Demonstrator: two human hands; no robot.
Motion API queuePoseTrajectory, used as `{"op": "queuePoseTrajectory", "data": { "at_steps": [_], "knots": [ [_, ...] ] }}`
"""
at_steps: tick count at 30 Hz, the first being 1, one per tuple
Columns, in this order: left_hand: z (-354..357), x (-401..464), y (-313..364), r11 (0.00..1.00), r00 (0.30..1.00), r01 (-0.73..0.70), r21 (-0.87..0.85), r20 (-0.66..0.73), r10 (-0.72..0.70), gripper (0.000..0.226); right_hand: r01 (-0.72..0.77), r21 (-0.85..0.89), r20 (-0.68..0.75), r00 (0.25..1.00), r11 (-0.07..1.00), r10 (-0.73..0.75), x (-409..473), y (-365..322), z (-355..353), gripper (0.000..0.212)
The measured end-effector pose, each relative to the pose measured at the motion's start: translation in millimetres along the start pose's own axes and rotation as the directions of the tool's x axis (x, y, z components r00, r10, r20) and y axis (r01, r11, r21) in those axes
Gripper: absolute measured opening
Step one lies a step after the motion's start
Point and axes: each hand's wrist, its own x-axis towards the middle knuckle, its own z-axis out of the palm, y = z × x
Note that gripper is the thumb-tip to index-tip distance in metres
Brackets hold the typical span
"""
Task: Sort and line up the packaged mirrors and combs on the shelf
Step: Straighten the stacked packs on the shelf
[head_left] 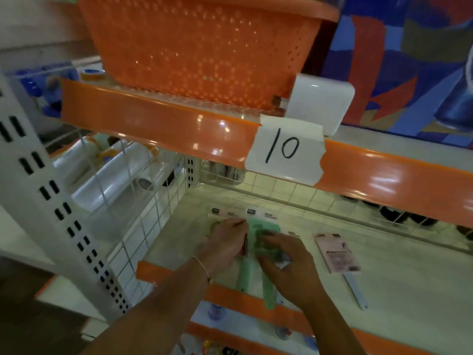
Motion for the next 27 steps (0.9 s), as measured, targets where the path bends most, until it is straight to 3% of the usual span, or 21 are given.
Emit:
{"op": "queuePoseTrajectory", "data": {
  "at_steps": [2,5,8,11,16,20,25,27],
  "knots": [
    [-9,3,3,1.000,1.000,0.002,-0.007,0.022,-0.001,0.026,-0.130,0.022,-0.031,0.991,0.991,0.130,6,1,2,0.042],
    [-18,8,9,1.000,0.998,-0.010,-0.004,0.062,0.011,0.028,-0.365,0.214,0.026,0.929,0.906,0.368,13,2,6,0.041],
    [-26,11,14,0.995,0.995,-0.073,0.063,0.076,0.068,0.028,-0.431,0.309,-0.014,0.889,0.848,0.457,17,9,13,0.036],
    [-44,9,12,0.944,0.970,-0.222,0.245,-0.040,0.239,0.022,-0.488,0.251,-0.104,0.845,0.836,0.525,21,17,18,0.036],
    [-89,17,-12,0.771,0.875,-0.336,0.541,-0.122,0.468,0.019,-0.561,0.091,-0.148,0.810,0.823,0.568,20,18,34,0.043],
    [-106,21,-34,0.653,0.869,-0.331,0.681,-0.049,0.492,0.025,-0.564,-0.053,-0.191,0.816,0.824,0.546,19,12,49,0.042],
    [-112,28,-58,0.557,0.883,-0.340,0.758,0.053,0.466,0.027,-0.466,-0.271,-0.203,0.883,0.842,0.424,18,12,68,0.027],
    [-112,34,-67,0.530,0.896,-0.313,0.788,0.059,0.441,0.036,-0.426,-0.351,-0.197,0.904,0.834,0.379,14,20,74,0.037]
  ]
}}
